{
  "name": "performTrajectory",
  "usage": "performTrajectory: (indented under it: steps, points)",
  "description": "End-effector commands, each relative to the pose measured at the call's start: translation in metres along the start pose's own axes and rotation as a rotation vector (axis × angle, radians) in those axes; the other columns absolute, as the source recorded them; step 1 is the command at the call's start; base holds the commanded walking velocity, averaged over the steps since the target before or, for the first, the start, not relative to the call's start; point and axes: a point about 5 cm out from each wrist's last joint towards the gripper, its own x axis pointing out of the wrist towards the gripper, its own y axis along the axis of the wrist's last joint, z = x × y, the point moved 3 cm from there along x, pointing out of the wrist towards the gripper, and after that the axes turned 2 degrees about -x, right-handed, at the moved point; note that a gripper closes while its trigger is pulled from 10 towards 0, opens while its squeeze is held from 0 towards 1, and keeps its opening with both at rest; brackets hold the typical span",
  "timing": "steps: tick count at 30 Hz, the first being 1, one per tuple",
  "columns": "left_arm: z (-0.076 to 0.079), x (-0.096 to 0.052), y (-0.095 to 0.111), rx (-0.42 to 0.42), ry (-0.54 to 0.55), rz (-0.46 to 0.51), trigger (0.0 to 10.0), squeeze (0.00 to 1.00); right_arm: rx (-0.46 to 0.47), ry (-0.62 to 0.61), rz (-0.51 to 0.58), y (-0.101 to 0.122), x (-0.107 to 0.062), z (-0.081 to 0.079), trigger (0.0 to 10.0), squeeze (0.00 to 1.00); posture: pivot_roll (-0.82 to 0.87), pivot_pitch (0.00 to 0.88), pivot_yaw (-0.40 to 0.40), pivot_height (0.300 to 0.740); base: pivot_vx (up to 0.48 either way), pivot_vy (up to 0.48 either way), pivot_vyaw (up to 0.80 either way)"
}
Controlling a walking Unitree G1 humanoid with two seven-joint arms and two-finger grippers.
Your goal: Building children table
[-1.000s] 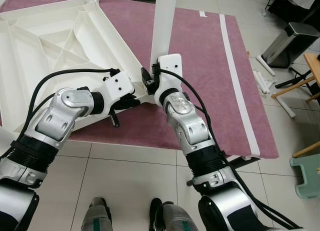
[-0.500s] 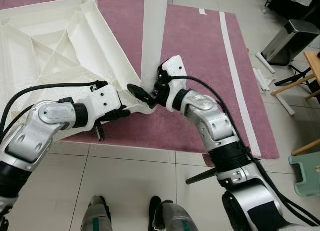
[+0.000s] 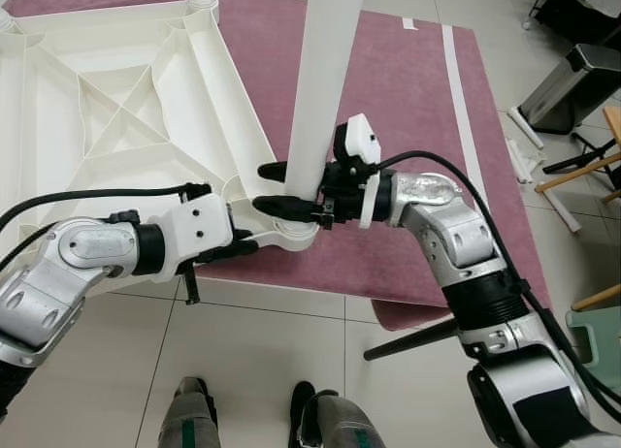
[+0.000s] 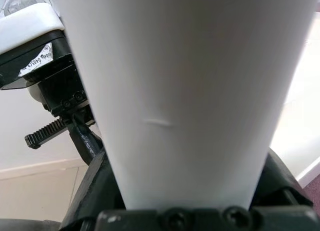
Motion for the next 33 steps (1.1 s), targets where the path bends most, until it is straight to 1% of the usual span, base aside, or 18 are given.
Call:
performTrajectory:
  steps: [1,2,4,5,6,7,9,10,11,12,14,17,22,23,29,30,32,33]
  points:
    - [0.014,0.000,0.026,0.104,-0.193,0.085,0.0,0.00,0.032,-0.039,-0.042,-0.012,0.003,0.002,0.0,0.00,0.19,0.223,-0.068,0.740,0.000,0.000,0.00]
    - [0.014,0.000,0.026,0.104,-0.193,0.085,0.0,0.00,0.032,-0.039,-0.042,-0.012,0.003,0.002,0.0,0.00,0.19,0.223,-0.068,0.740,0.000,0.000,0.00]
    - [-0.003,0.011,0.028,0.091,-0.119,0.102,0.0,0.00,0.071,-0.285,-0.146,-0.035,0.014,0.017,0.0,0.00,0.19,0.224,-0.065,0.740,0.000,0.000,0.00]
    - [-0.003,0.011,0.028,0.091,-0.119,0.102,0.0,0.00,0.071,-0.285,-0.146,-0.035,0.014,0.017,0.0,0.00,0.19,0.224,-0.065,0.740,0.000,0.000,0.00]
    - [-0.011,0.016,0.028,0.082,-0.088,0.106,0.0,0.00,0.090,-0.391,-0.190,-0.044,0.017,0.022,0.0,0.00,0.18,0.222,-0.065,0.740,0.000,0.000,0.00]
    - [-0.011,0.016,0.028,0.082,-0.088,0.106,0.0,0.00,0.090,-0.391,-0.190,-0.044,0.017,0.022,0.0,0.00,0.18,0.222,-0.065,0.740,0.000,0.000,0.00]
    - [-0.025,0.027,0.026,0.065,-0.041,0.106,0.0,0.00,0.168,-0.638,-0.274,-0.062,0.016,0.035,0.0,0.00,0.18,0.223,-0.057,0.740,0.000,0.000,0.00]
    - [-0.025,0.027,0.026,0.065,-0.041,0.106,0.0,0.00,0.168,-0.638,-0.274,-0.062,0.016,0.035,0.0,0.00,0.18,0.223,-0.057,0.740,0.000,0.000,0.00]
    - [-0.032,0.032,0.026,0.060,-0.025,0.108,0.0,0.00,0.220,-0.757,-0.299,-0.070,0.013,0.040,0.0,0.00,0.17,0.222,-0.056,0.740,0.000,0.000,0.00]
    - [-0.032,0.032,0.026,0.060,-0.025,0.108,0.0,0.00,0.220,-0.757,-0.299,-0.070,0.013,0.040,0.0,0.00,0.17,0.222,-0.056,0.740,0.000,0.000,0.00]
    - [-0.043,0.041,0.028,0.056,-0.007,0.112,0.0,0.00,0.277,-0.949,-0.343,-0.081,0.008,0.044,0.0,0.00,0.17,0.221,-0.049,0.740,0.000,0.000,0.00]
    - [-0.049,0.046,0.031,0.055,-0.002,0.118,0.0,0.00,0.300,-1.039,-0.362,-0.085,0.007,0.042,0.0,0.00,0.17,0.221,-0.048,0.740,0.000,0.000,0.00]
    - [-0.054,0.050,0.033,0.061,-0.002,0.124,0.0,0.00,0.306,-1.059,-0.341,-0.082,0.016,0.037,0.0,0.00,0.17,0.219,-0.043,0.740,0.000,0.000,0.00]
    - [-0.055,0.050,0.033,0.064,-0.005,0.124,0.0,0.00,0.295,-1.040,-0.320,-0.078,0.022,0.035,9.6,0.00,0.17,0.219,-0.043,0.740,0.000,0.000,0.00]
    - [-0.053,0.048,0.030,0.068,-0.017,0.123,0.0,0.00,0.246,-1.019,-0.244,-0.064,0.027,0.036,10.0,0.00,0.17,0.215,-0.046,0.740,0.000,0.000,0.00]
    - [-0.052,0.046,0.029,0.069,-0.019,0.124,0.0,0.00,0.251,-0.975,-0.212,-0.059,0.030,0.036,10.0,1.00,0.17,0.213,-0.048,0.740,0.000,0.000,0.00]
    - [-0.052,0.046,0.029,0.069,-0.019,0.124,0.0,0.00,0.251,-0.975,-0.212,-0.059,0.030,0.036,10.0,1.00,0.17,0.213,-0.048,0.740,0.000,0.000,0.00]
    - [-0.050,0.043,0.029,0.070,-0.023,0.124,0.0,0.00,0.245,-0.904,-0.161,-0.051,0.034,0.035,10.0,1.00,0.17,0.211,-0.050,0.740,0.000,0.000,0.00]
